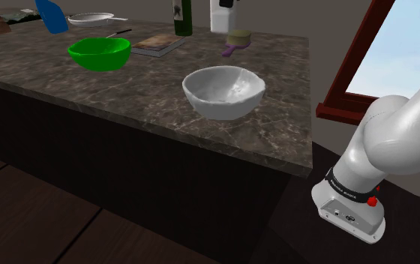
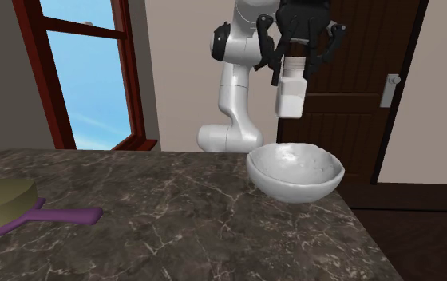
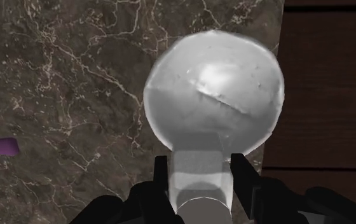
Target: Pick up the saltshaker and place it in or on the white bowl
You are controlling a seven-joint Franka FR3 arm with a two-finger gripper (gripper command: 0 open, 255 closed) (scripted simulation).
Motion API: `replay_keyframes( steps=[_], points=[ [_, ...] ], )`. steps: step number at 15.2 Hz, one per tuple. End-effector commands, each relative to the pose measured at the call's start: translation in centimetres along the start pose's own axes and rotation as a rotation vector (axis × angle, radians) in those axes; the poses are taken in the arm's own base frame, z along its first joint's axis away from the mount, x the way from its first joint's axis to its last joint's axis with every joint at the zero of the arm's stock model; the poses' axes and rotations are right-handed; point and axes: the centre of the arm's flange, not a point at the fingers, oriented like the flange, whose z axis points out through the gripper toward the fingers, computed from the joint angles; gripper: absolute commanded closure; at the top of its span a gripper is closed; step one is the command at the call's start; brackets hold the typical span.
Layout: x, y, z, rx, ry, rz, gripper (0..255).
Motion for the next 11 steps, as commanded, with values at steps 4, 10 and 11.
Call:
replay_keyframes(
  steps=[4,10,11],
  points=[
    [-1.8,-2.3,1.1,0.000,-0.001,0.001,255],
    [-2.1,-2.7,4.3,0.000,-0.001,0.001,255],
    [-2.1,-2.7,4.8,0.000,-0.001,0.001,255]
  ],
)
